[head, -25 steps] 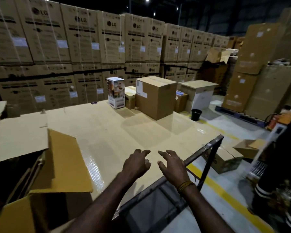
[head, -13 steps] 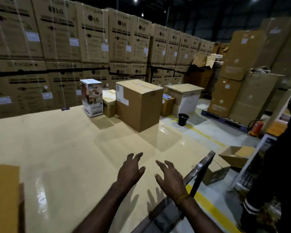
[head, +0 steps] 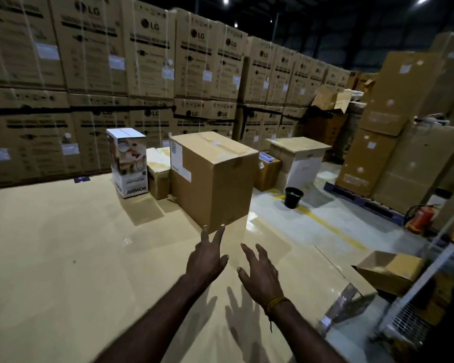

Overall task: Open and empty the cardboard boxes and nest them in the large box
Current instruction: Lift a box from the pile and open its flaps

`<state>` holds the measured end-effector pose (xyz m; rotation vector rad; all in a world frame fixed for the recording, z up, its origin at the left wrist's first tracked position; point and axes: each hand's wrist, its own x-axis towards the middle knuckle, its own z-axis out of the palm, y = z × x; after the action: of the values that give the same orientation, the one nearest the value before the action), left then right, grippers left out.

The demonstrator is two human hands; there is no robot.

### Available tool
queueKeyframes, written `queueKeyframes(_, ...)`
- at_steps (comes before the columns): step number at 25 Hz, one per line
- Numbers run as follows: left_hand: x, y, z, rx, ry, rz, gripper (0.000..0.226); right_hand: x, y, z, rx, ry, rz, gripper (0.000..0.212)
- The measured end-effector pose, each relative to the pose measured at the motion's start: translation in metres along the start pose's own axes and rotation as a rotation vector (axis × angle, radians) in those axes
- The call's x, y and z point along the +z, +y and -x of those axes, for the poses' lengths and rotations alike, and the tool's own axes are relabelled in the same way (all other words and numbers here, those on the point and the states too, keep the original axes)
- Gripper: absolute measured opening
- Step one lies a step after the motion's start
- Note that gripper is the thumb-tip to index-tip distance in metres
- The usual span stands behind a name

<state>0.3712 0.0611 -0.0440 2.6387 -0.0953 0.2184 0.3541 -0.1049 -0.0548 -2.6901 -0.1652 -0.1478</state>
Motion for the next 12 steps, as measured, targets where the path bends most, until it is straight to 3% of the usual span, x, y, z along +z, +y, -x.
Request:
queueKeyframes(4,0.001,0.012,-0.079,-0.050,0.103,-0.037,0.083,-0.008,0.025,-0.096,-0.054,0.041,-0.029,0.069)
queueKeyframes(12,-0.005,0.030,-0.238,-0.190,0.456,-0.044,0.082,-0.052,0.062,-0.315,-0.230,0.076,-0.163,0.086)
